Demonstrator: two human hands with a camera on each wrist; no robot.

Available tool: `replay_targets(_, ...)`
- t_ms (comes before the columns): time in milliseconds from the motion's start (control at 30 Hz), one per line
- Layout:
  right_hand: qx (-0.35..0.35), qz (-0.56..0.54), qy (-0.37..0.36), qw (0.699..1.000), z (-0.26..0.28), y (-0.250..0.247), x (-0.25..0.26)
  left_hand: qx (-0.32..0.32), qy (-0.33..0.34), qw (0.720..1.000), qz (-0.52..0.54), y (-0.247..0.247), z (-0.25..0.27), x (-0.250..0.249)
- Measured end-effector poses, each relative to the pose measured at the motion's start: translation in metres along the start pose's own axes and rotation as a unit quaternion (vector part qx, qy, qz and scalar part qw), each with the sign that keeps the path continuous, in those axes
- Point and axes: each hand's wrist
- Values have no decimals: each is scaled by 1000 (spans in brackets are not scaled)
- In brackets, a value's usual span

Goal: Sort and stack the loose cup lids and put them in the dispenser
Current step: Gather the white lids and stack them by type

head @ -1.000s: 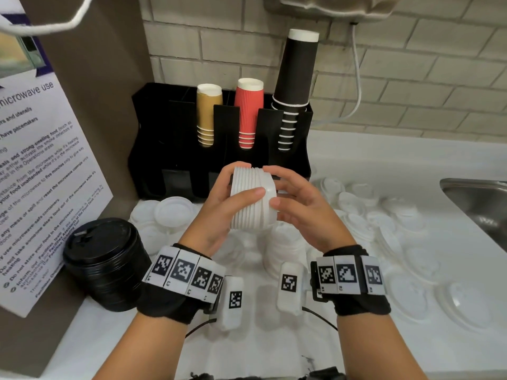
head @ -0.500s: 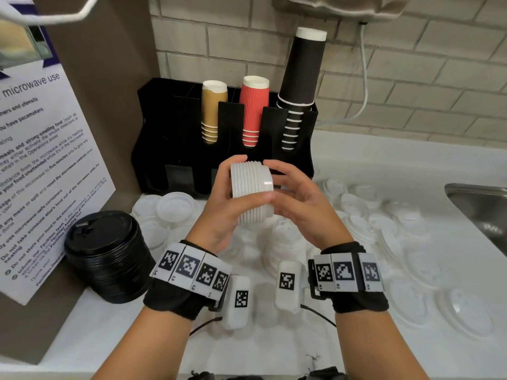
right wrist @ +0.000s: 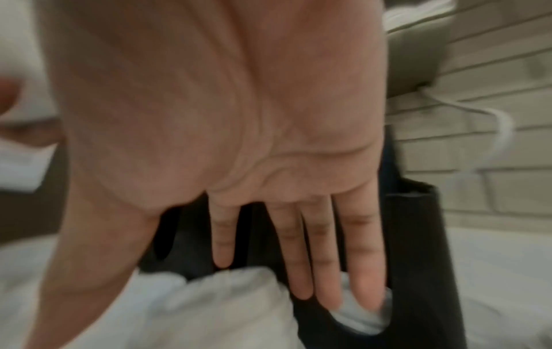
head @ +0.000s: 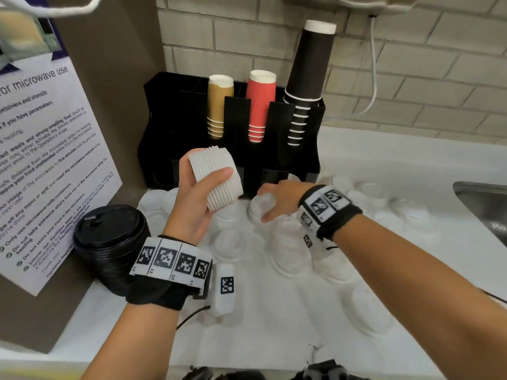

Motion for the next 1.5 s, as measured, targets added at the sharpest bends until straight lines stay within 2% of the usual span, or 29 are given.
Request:
replay_targets(67, 6, 77, 6, 997, -13, 6, 11, 4, 1, 1000, -4, -2, 0, -1)
replay_targets(167, -3, 107, 9, 994, -25, 11, 20, 5, 0, 1000, -7, -3, 2, -2)
replay_targets(267, 28, 62, 9, 998, -26, 9, 21, -3, -1, 1000, -6, -5, 4, -3)
replay_targets(367, 26, 17, -7, 999, -16, -7, 17, -12, 3, 1000, -3, -8, 5, -8)
replay_targets(567, 24, -21, -118, 992, 0, -28, 39, -20, 9, 1000, -2, -5, 3, -15)
replay_targets(733, -12, -95, -167, 981, 0, -28, 49, -18, 11, 1000, 5, -3, 3, -17)
replay_targets(800, -17, -89, -141, 986, -1, -27, 40, -21, 12, 1000, 8, -5, 3, -18)
replay_targets(867, 2, -15, -85, 996, -5, -25, 30, -23, 14, 1000, 13, -8, 2, -18)
replay_targets(967, 45, 79, -3, 996, -13, -15, 18, -22, 15, 999, 19, -11, 2, -18)
replay_targets(1033, 61, 78, 11, 995, -20, -4, 14, -22, 16, 999, 18, -11, 3, -17)
replay_targets(1200, 51, 75, -4, 996, -29, 12, 11, -20, 15, 1000, 16, -11, 2, -15)
replay_targets(1300, 40, 27, -27, 998, -24, 2, 2, -19, 13, 1000, 16, -13, 2, -14)
replay_targets(1400, -11, -64, -42, 997, -11, -12, -13, -16, 8, 1000, 15, -14, 1, -10)
replay_targets(1500, -56, -188, -60, 979, 6, -22, -24, -10, -1, 1000, 15, -12, 0, -5)
Point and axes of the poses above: each hand's wrist, its own z-axis away from the middle knuckle, its own y-axis out of the palm, x = y × z, and after that the axes turned 2 degrees about x, right-handed
